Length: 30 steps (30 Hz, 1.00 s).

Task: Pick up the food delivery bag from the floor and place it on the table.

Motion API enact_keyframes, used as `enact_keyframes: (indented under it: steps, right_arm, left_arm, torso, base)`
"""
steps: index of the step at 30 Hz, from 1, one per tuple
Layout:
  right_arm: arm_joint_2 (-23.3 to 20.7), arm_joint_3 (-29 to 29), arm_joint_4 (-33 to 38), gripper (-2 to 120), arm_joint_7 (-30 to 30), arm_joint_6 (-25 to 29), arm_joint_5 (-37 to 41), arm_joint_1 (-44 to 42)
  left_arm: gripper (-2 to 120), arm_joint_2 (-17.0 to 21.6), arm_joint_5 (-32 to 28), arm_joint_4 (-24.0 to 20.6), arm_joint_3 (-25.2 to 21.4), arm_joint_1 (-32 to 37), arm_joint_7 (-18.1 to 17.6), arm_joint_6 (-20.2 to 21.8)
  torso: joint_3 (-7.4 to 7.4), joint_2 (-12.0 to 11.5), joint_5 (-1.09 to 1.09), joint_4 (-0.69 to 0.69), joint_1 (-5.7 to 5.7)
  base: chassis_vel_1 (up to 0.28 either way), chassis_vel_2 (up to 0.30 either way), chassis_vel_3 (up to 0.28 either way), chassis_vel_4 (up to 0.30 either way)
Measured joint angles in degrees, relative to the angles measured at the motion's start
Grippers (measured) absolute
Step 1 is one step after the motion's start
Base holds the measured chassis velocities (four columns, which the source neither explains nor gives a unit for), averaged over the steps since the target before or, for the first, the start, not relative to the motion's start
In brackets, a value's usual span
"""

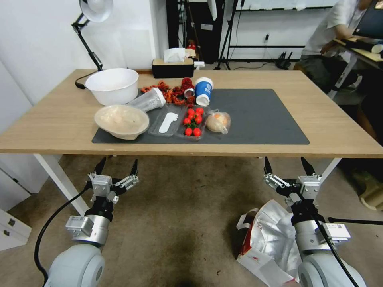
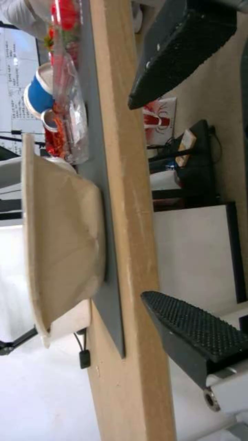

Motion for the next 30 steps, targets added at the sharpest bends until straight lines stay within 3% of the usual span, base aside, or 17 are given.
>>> enact_keyframes:
  steps: [30]
  right_arm:
    - [0.1, 0.2, 0.0, 100, -0.2, 0.2, 0.3, -0.1]
  left_arm:
    - [99, 0.0, 0.0, 0.1, 0.0, -0.2, 0.6, -0.2]
  torso:
    - [-4.44, -7.4, 0.0, 0.0, -2.99]
  base:
    - [0.0, 0.0, 0.0, 0.0]
